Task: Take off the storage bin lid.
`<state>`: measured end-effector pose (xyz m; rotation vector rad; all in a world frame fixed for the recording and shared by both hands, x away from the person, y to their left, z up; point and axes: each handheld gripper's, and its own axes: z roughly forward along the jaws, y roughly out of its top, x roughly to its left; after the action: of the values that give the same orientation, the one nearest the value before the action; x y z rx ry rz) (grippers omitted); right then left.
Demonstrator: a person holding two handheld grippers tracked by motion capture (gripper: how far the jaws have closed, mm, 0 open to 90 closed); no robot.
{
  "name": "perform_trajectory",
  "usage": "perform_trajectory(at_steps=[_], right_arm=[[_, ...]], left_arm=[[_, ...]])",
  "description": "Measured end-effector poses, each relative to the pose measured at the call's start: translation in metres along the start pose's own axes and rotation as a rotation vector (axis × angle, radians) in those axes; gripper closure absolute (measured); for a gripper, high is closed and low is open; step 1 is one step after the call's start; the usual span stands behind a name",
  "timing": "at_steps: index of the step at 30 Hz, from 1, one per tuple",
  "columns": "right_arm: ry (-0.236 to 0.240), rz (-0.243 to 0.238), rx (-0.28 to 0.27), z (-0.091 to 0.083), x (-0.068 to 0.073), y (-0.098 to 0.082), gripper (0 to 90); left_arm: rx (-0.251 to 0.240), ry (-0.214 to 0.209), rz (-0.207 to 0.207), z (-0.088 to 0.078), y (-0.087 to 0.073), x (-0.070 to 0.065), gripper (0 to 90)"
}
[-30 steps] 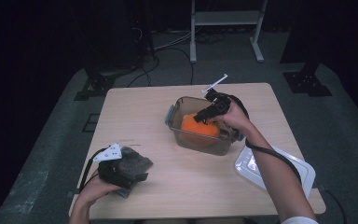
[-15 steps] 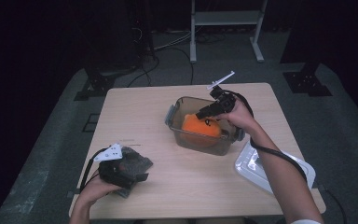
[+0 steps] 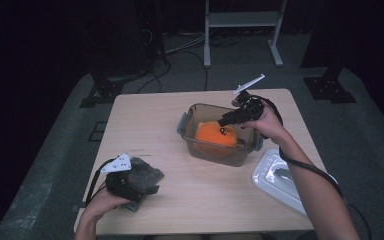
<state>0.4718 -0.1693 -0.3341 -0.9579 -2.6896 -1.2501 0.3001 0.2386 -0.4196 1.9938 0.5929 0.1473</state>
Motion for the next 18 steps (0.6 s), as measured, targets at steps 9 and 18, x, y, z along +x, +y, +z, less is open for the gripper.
perform_trajectory(at_steps=[9,18], right_arm=[[-0.01,-0.007,-0.021,-0.019,0.0,-0.008,53.9],[-0.013,-0.004,-0.057,-0.043,0.0,-0.02,51.5]], left_arm=[[0.003,-0.002,-0.003,0.001,0.0,0.0,7.0],[0.005,-0.004,-0.005,0.002,-0.001,0.0,6.9]])
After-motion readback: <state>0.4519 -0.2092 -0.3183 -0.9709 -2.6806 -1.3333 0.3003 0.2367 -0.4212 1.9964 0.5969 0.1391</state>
